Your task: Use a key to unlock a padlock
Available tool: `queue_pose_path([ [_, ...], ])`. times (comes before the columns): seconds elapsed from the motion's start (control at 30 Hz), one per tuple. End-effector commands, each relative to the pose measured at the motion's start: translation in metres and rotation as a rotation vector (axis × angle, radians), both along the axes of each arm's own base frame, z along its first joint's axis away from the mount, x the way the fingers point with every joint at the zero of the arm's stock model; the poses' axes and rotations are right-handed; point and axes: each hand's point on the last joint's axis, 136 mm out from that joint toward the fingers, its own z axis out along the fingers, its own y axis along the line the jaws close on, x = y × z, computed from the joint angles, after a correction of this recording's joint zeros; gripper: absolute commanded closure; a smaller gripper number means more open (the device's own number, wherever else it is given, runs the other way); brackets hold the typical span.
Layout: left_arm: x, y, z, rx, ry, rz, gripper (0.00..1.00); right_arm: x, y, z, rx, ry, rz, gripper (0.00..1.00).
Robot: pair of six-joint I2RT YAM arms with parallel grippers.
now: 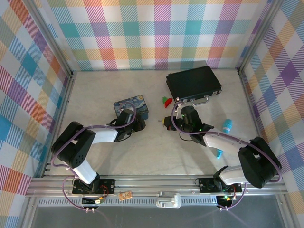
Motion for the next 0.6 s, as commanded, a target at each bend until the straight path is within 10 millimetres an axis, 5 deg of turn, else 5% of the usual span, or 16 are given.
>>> queue_pose_path([
  [0.0,0.008,0.017,-0.021,0.063,0.012,0.147,0.44,0.001,-0.002,0.002,0.011,-0.018,-0.007,1.00],
  [0.17,0.013,0.035,-0.030,0.077,0.019,0.319,0.53,0.002,-0.001,0.001,0.021,-0.012,-0.014,1.00],
  [0.57,0.013,0.027,-0.029,0.051,0.047,0.301,0.87,0.002,0.000,-0.007,0.014,0.006,-0.012,1.00],
])
